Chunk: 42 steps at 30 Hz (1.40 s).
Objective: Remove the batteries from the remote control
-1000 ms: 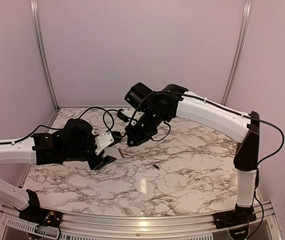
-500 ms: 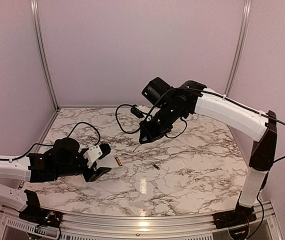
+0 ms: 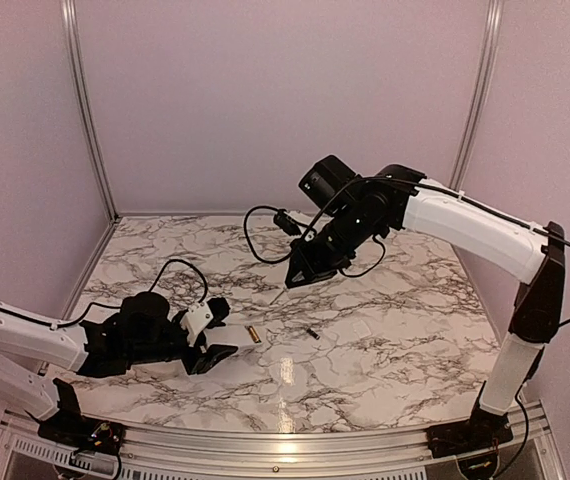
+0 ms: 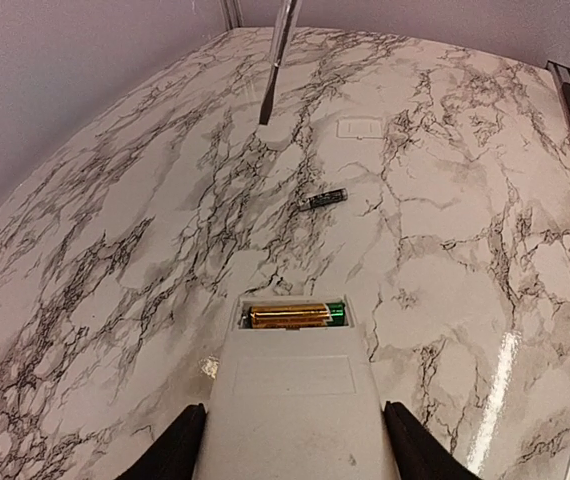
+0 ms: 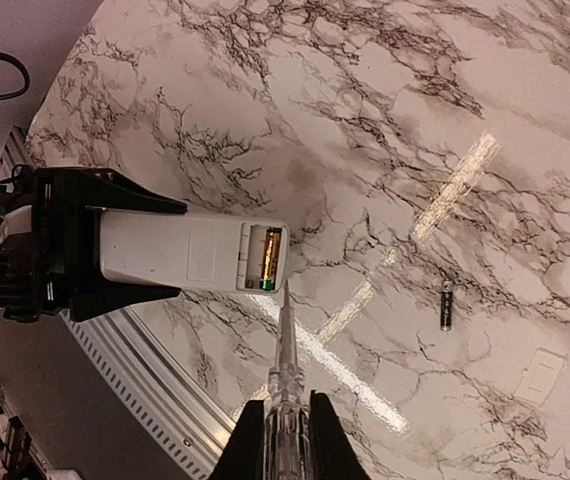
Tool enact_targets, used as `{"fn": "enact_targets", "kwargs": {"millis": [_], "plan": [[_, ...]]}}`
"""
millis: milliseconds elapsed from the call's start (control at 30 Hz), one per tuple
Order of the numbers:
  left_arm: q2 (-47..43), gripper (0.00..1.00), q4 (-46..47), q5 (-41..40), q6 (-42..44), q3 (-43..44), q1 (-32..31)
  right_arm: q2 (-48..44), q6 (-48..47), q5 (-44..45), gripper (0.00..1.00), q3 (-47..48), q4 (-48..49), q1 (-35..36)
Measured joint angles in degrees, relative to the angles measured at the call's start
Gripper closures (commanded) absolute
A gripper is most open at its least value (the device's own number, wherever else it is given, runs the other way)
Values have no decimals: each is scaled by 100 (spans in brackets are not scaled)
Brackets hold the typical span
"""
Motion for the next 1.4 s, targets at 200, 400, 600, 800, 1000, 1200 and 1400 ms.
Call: {"fn": "enact_targets", "kwargs": {"millis": [200, 400, 600, 800, 1000, 1200, 1400], "plan": [[905, 100, 595, 374, -98, -7, -4, 131, 11, -50, 100, -116, 120, 2], [1495, 90, 800, 393, -190, 87, -4, 365, -28, 20, 100, -186, 129, 52], [1777, 77, 1023, 315, -437, 208, -7, 535, -35, 68, 100, -273, 140, 175], [1915, 52, 1036, -81, -839, 295, -17, 535, -57, 181, 100, -328, 136, 179], [2039, 21, 962, -479, -1322, 415, -20, 535, -52, 356, 100, -376, 133, 179], [2107, 4, 476, -684, -1558, 409, -20, 535, -50, 455, 100, -584, 138, 177], [2098, 8, 219, -710, -1574, 413, -20, 527, -26, 470, 100, -675, 157, 160]]}}
